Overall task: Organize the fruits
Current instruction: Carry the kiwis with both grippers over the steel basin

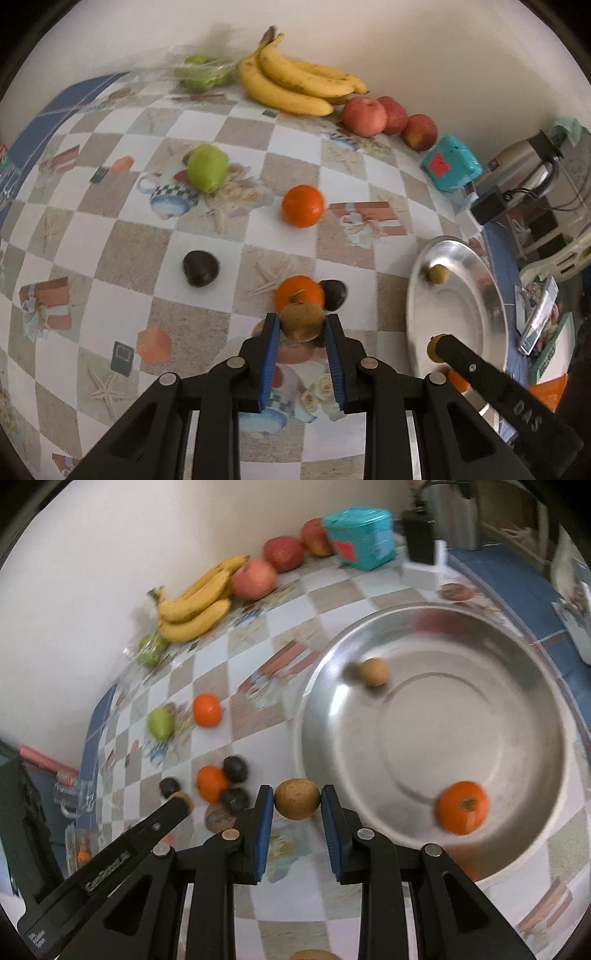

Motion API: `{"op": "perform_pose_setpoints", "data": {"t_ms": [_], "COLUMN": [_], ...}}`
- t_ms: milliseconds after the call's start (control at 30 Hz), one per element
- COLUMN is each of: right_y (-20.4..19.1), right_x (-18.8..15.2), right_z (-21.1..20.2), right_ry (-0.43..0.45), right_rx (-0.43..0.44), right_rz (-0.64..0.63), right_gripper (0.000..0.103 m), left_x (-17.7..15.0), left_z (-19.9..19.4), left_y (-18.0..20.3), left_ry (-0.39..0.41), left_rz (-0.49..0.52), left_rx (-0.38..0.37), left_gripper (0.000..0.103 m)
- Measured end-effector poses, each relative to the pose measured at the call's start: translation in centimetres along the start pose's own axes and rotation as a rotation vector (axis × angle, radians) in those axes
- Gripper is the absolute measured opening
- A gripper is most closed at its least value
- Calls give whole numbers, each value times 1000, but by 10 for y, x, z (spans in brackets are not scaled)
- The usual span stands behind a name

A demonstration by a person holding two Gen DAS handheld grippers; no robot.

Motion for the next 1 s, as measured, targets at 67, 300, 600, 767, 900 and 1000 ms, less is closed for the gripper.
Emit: {"op": "perform_pose_setpoints", "data": {"t_ms": [67,300,600,767,900,1000], "right_y": [17,65,81,87,89,89], "right_x": [5,13,20,25,29,31], "right_z": [-4,-12,-16,-14,-9,-4], "right_ry": [20,63,98,115,110,103], "right_rx": [-36,-156,-191,-187,-186,-192], "right_rz": [36,134,173,211,221,221], "right_gripper": [28,28,28,28,28,28], "left_x": [0,-14,-31,-26,-25,-24], "left_z": [-1,-1,20,31,43,52], "left_y": [12,70,115,134,141,142], "left_ry": [9,19,-53,-40,-51,-60], "left_rz": [25,186,294,349,366,361], "left_rx": [-28,-120,-149,-133,-129,-122], "left_gripper": [27,27,27,27,27,28]}}
Point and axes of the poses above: each gripper's, at about its wrist camera, not at the fingertips, and z roughly the way its jaws point, y to its right, x to its top, the point moved 7 cm from there along z, roughly the way its jaws point, and after that the axes turned 10 degrees about y, right-handed, at the moved point
